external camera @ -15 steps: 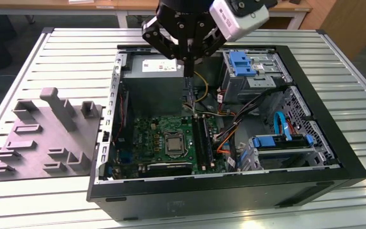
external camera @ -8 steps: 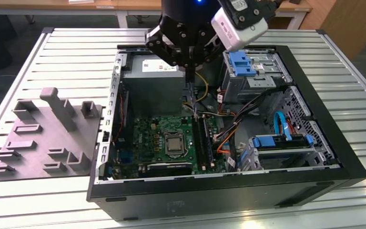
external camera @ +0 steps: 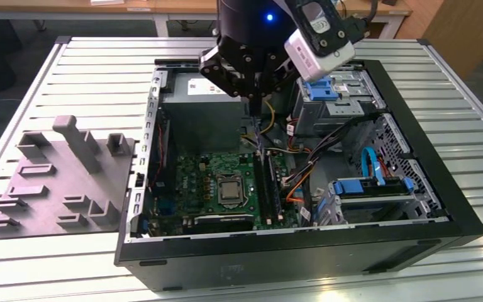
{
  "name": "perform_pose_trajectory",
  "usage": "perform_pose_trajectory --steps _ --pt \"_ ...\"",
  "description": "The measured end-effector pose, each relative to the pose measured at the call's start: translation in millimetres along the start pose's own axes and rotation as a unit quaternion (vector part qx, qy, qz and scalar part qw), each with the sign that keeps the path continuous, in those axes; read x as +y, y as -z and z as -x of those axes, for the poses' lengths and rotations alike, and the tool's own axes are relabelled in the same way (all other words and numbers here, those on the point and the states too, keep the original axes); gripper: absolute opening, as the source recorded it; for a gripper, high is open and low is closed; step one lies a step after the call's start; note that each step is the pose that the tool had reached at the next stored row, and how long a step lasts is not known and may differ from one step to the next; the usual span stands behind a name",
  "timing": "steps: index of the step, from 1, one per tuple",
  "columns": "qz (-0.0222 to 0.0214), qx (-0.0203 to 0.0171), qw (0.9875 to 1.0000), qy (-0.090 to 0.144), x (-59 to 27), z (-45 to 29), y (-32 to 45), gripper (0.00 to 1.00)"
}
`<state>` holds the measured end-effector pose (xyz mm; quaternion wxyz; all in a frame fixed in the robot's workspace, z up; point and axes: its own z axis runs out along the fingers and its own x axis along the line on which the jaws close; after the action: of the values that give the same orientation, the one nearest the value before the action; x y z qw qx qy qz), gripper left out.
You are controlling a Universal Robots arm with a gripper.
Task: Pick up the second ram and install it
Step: 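Insert the second ram into the second slot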
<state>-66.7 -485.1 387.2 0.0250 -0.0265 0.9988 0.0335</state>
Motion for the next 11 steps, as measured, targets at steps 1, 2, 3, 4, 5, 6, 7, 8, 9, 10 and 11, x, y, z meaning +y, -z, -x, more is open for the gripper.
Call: perform_pose_trajectory --steps 1,2,3,4,5,6,7,8,9,10,11 --pt "0.0000 0.0001 1.0000 0.000 -0.1 0.4 -1.8 0.12" --pt "0.0001 0.0001 1.0000 0.000 -0.3 0.7 -3.7 0.12" --pt "0.0000 0.0002 1.0000 0.001 -0.4 0.9 -5.5 0.12" --pt "0.0000 0.0002 1.0000 0.001 -0.6 1.1 -7.2 0.12" --pt "0.0001 0.0002 1.0000 0.001 -0.7 1.2 -9.0 0.12" --pt "0.0000 0.0002 1.0000 0.001 -0.8 1.3 -10.8 0.12" --pt "0.0001 0.0002 1.0000 0.001 -0.9 1.3 -12.7 0.12" --pt "0.0001 0.0002 1.0000 0.001 -1.1 1.3 -14.7 0.12" --pt "0.0001 0.0002 1.0000 0.001 -1.2 1.3 -16.4 0.12" --pt "0.0001 0.0003 1.0000 0.001 -1.3 1.3 -18.2 0.12" --pt "0.0001 0.0003 1.0000 0.002 -1.4 1.3 -20.0 0.12"
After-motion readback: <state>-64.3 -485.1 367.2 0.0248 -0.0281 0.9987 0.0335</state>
